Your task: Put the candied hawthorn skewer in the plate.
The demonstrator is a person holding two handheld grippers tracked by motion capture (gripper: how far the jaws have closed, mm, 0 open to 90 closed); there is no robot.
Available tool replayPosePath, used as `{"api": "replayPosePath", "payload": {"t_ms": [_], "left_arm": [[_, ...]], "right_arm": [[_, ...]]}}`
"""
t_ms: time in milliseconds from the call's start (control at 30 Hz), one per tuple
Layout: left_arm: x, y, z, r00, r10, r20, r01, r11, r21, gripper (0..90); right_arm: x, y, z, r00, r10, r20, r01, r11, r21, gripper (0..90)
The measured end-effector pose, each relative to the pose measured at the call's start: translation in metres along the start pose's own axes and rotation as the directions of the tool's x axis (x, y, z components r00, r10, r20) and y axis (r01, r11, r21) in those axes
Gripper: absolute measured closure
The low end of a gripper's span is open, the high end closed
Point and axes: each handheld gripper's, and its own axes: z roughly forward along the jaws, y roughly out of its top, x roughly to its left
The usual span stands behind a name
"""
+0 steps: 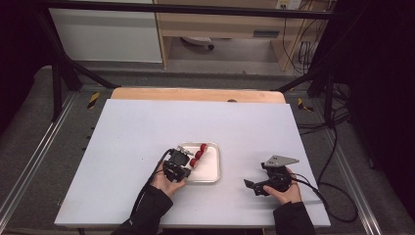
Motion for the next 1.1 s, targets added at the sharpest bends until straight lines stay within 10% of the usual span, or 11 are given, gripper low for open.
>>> {"api": "replayPosePath", "payload": {"t_ms": [267,567,1100], "left_arm": [[0.013,-0.009,-0.018,0.9988,0.035,0.036,-0.031,0.9949,-0.096,68.9],[0.042,-0.032,-0.046,0.9868,0.135,0.089,-0.113,0.968,-0.224,34.1],[0.102,-0.111,-0.067,0.9917,0.096,0.085,-0.066,0.9508,-0.303,8.2]], "right_arm": [[0.0,0.0,0.0,1.0,0.0,0.005,0.0,1.0,-0.002,1.4],[0.0,0.001,-0.002,0.9999,0.004,0.009,-0.004,1.0,-0.003,1.1],[0.0,0.0,-0.003,1.0,0.006,0.006,-0.006,1.0,-0.006,0.7]]}}
